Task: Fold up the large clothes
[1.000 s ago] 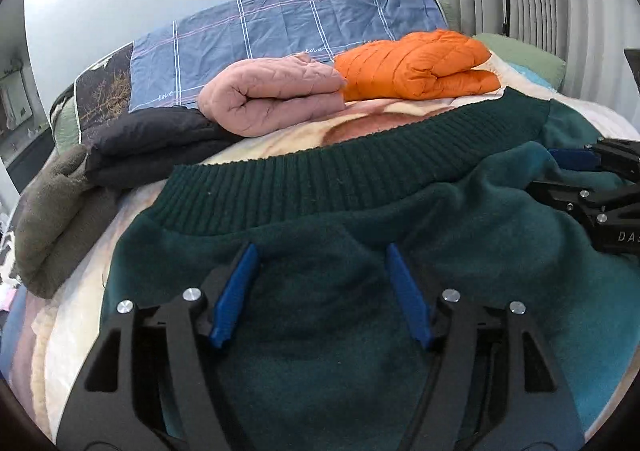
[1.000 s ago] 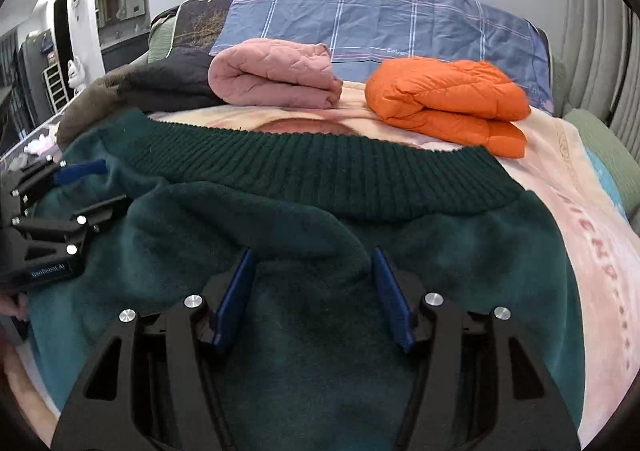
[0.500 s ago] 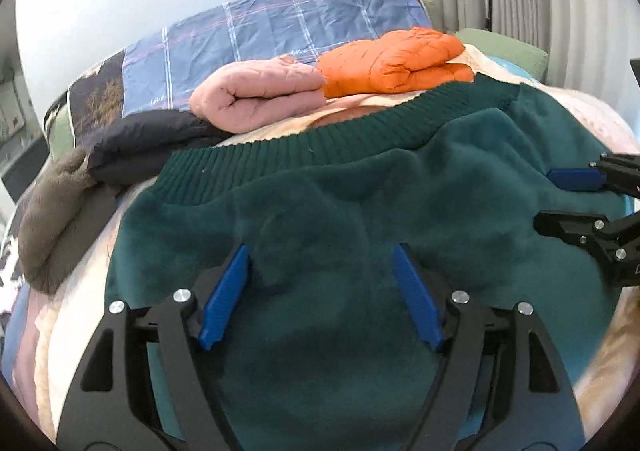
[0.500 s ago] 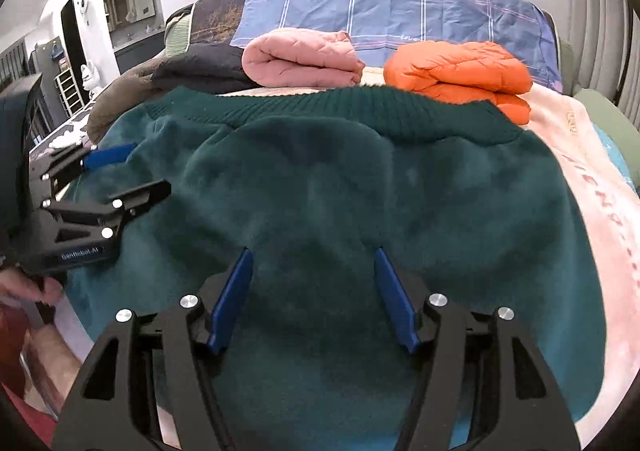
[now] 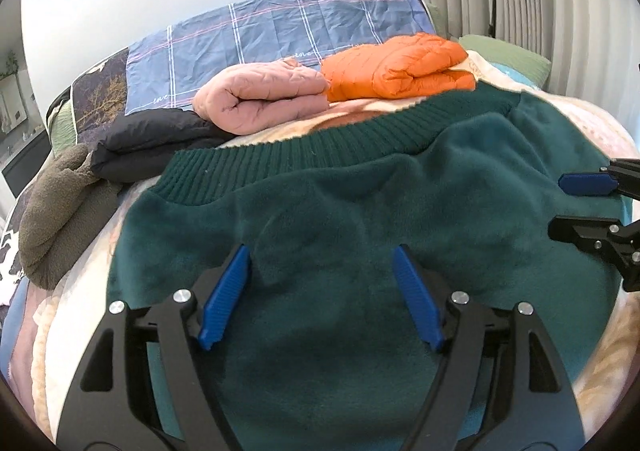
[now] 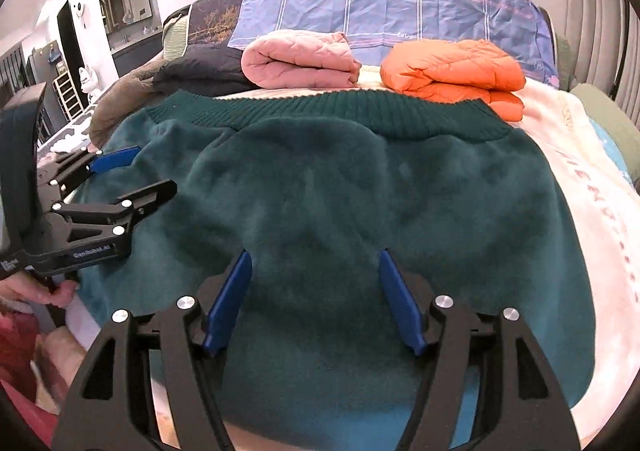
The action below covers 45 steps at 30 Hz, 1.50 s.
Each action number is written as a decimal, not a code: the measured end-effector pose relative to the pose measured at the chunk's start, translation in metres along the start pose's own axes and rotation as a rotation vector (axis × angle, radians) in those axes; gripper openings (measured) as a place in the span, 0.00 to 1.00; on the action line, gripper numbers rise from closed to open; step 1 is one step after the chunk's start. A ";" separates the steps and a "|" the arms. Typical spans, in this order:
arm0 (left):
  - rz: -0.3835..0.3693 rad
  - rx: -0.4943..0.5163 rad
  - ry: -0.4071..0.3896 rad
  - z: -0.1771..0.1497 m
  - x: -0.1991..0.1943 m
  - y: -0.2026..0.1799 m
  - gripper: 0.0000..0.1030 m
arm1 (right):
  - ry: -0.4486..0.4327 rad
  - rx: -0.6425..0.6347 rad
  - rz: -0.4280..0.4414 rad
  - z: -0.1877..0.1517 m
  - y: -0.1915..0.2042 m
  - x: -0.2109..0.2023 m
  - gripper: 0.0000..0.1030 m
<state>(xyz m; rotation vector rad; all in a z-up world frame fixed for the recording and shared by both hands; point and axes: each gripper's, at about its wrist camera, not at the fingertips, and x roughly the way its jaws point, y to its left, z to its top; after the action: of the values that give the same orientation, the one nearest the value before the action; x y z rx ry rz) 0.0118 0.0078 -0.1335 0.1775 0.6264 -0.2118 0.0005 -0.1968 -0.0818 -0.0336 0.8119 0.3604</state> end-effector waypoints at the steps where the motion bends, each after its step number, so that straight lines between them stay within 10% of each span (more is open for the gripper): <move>1: -0.018 -0.030 -0.002 0.004 -0.002 0.002 0.73 | -0.006 0.016 0.030 0.005 -0.002 -0.005 0.63; 4: -0.171 -0.201 -0.068 0.024 -0.012 0.024 0.73 | -0.122 0.045 0.057 0.028 -0.004 -0.022 0.63; 7: -0.153 -0.220 -0.081 0.040 -0.003 0.029 0.73 | -0.217 0.089 0.053 0.045 -0.006 -0.018 0.61; 10: -0.113 -0.197 0.067 0.027 0.045 0.027 0.72 | 0.017 0.093 0.032 0.042 -0.008 0.042 0.53; 18: -0.026 -0.072 0.020 0.015 0.044 0.006 0.73 | 0.054 0.023 -0.065 0.047 0.010 0.042 0.45; 24: -0.028 -0.074 0.016 0.017 0.043 0.008 0.73 | -0.112 -0.020 -0.034 0.118 0.015 0.025 0.44; 29: -0.035 -0.073 0.011 0.015 0.040 0.009 0.73 | 0.158 0.066 -0.022 0.110 -0.017 0.149 0.45; 37: -0.034 -0.064 0.011 0.015 0.041 0.006 0.75 | 0.132 0.060 -0.029 0.117 -0.015 0.148 0.44; 42: -0.045 -0.073 0.000 0.013 0.037 0.008 0.75 | -0.009 0.049 -0.013 0.098 0.002 0.054 0.46; 45: -0.039 -0.070 0.002 0.013 0.038 0.007 0.76 | 0.054 0.013 -0.058 0.069 0.007 0.056 0.52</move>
<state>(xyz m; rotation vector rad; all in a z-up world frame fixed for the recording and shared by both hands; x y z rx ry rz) 0.0510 0.0065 -0.1453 0.0983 0.6381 -0.2269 0.0820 -0.1623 -0.0739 -0.0543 0.8648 0.3007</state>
